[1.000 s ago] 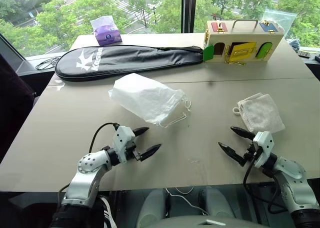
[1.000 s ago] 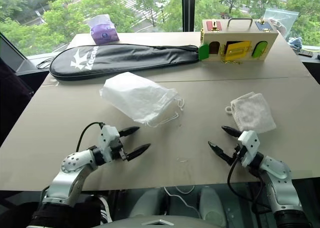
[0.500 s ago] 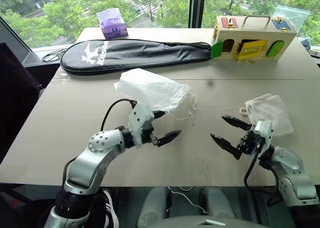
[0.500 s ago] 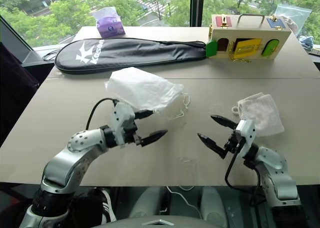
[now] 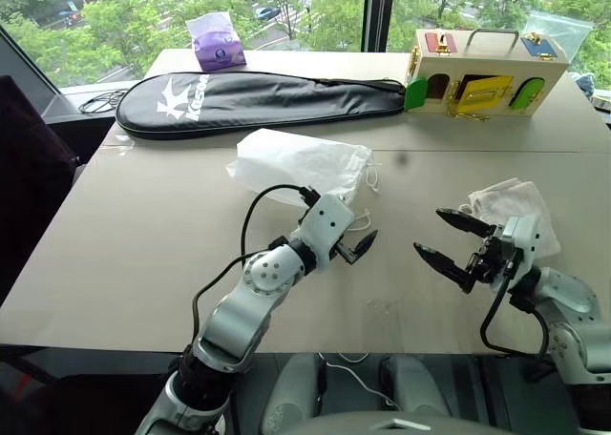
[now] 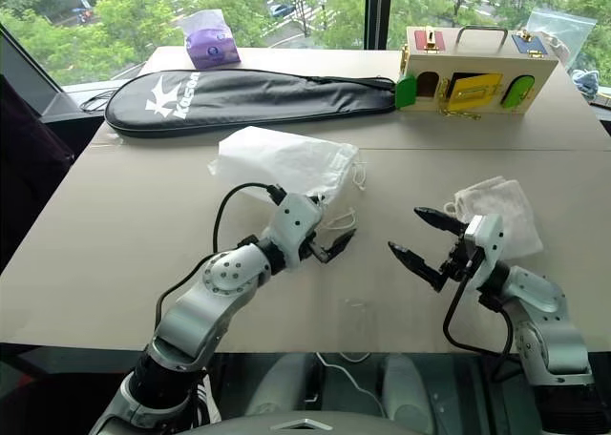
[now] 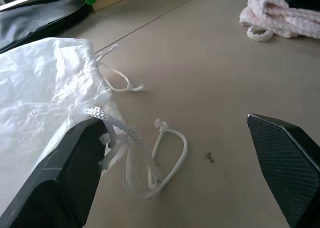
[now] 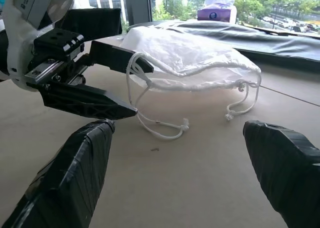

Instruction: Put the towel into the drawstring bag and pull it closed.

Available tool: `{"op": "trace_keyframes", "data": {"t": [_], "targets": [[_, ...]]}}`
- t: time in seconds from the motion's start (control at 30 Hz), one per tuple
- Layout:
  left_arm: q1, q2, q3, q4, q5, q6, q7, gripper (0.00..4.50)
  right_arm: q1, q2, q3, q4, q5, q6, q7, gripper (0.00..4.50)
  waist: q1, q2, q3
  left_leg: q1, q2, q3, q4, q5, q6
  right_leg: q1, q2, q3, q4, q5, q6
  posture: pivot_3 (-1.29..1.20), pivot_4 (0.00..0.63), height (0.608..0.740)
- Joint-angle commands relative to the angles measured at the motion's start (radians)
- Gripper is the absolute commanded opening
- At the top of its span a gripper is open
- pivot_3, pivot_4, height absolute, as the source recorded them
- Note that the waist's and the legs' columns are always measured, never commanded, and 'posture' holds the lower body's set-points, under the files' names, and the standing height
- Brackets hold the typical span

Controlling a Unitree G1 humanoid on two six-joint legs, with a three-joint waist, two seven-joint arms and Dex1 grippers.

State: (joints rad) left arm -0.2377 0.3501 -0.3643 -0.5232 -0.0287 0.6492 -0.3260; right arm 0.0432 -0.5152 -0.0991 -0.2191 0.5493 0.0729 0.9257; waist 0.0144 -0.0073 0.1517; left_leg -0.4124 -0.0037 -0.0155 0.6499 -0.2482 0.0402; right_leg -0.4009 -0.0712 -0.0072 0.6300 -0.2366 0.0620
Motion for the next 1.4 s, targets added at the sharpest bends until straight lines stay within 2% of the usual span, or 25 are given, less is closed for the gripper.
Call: {"op": "trace_keyframes", "data": {"t": [0.03,0.17,0.33,0.43,0.53,0.73,0.87,1.0,1.2,1.27,1.4], "targets": [[-0.056,-0.045,-0.002,-0.037,0.078,-0.029,0.07,4.5,0.003,-0.008,-0.026,-0.05,0.016,0.001,0.001,4.41,0.0,0.0,0.001,0.0,0.0,0.0,0.001,0.0,0.0,0.0,0.0,0.0,0.001,0.0,0.0,0.0,0.15,0.74],[-0.101,-0.116,0.051,-0.007,0.118,-0.053,0.146,4.5,0.006,-0.011,-0.031,-0.064,0.016,0.008,-0.006,4.41,0.001,-0.001,0.001,-0.001,-0.001,0.001,0.005,0.0,0.0,0.0,-0.001,0.001,0.002,0.0,0.0,0.0,0.15,0.74],[-0.046,-0.035,0.077,-0.003,0.217,-0.082,0.166,4.5,0.024,-0.024,-0.054,-0.075,0.02,0.008,-0.007,4.41,-0.003,-0.001,0.001,0.002,-0.001,0.001,0.005,0.0,0.0,0.0,0.0,0.002,0.009,0.0,0.0,0.0,0.15,0.74],[0.02,0.031,0.129,-0.007,0.279,-0.103,0.191,4.5,0.026,-0.024,-0.06,-0.071,0.02,0.006,-0.004,4.41,-0.003,-0.001,0.001,0.004,0.0,0.002,0.004,0.0,0.0,0.0,0.0,0.003,0.01,0.0,0.0,0.0,0.15,0.74],[0.07,0.057,0.216,0.002,0.303,-0.138,0.228,4.5,0.021,-0.015,-0.053,-0.066,0.015,0.002,-0.006,4.41,0.0,-0.001,0.002,0.004,0.0,0.002,0.004,0.0,0.0,0.0,0.0,0.002,0.011,0.0,0.0,0.0,0.15,0.74],[0.086,0.045,0.307,-0.029,0.192,-0.421,0.188,4.5,-0.007,-0.003,-0.035,-0.042,-0.002,-0.009,-0.003,4.41,0.003,-0.002,0.002,0.002,-0.001,0.002,0.009,0.0,0.0,0.0,-0.002,0.003,0.011,0.0,0.0,0.0,0.15,0.74],[0.169,0.056,0.367,-0.039,0.092,-0.533,0.112,4.5,-0.022,-0.008,-0.041,-0.029,-0.004,-0.008,-0.002,4.41,-0.002,-0.001,0.002,0.002,0.0,0.003,0.01,0.0,0.0,0.0,-0.002,0.003,0.011,0.0,0.0,0.0,0.15,0.74],[0.275,0.111,0.35,-0.035,0.065,-0.576,0.006,4.5,-0.02,-0.005,-0.041,-0.03,-0.009,-0.012,-0.002,4.41,0.0,-0.001,0.002,0.004,0.001,0.005,0.009,0.0,0.0,0.0,-0.002,0.004,0.012,0.0,0.0,0.0,0.15,0.74],[0.419,0.166,0.375,0.0,0.14,-0.544,-0.018,4.5,0.004,0.005,-0.039,-0.046,-0.018,-0.025,-0.01,4.41,0.001,-0.001,0.003,0.004,0.001,0.006,0.009,0.0,0.0,0.0,-0.002,0.005,0.012,-0.002,-0.004,0.0,0.15,0.74],[0.418,0.168,0.39,-0.001,0.159,-0.539,-0.009,4.5,0.01,0.008,-0.039,-0.048,-0.02,-0.029,-0.011,4.41,0.001,-0.001,0.003,0.004,0.001,0.005,0.01,0.0,0.0,0.0,-0.001,0.005,0.012,-0.002,-0.004,0.0,0.15,0.74],[0.3,0.124,0.359,0.011,0.152,-0.597,0.007,4.5,0.019,0.013,-0.038,-0.049,-0.025,-0.038,-0.013,4.41,0.004,-0.001,0.003,0.004,0.002,0.005,0.011,0.0,0.0,0.0,-0.001,0.004,0.013,-0.002,-0.004,0.0,0.15,0.74]]}}
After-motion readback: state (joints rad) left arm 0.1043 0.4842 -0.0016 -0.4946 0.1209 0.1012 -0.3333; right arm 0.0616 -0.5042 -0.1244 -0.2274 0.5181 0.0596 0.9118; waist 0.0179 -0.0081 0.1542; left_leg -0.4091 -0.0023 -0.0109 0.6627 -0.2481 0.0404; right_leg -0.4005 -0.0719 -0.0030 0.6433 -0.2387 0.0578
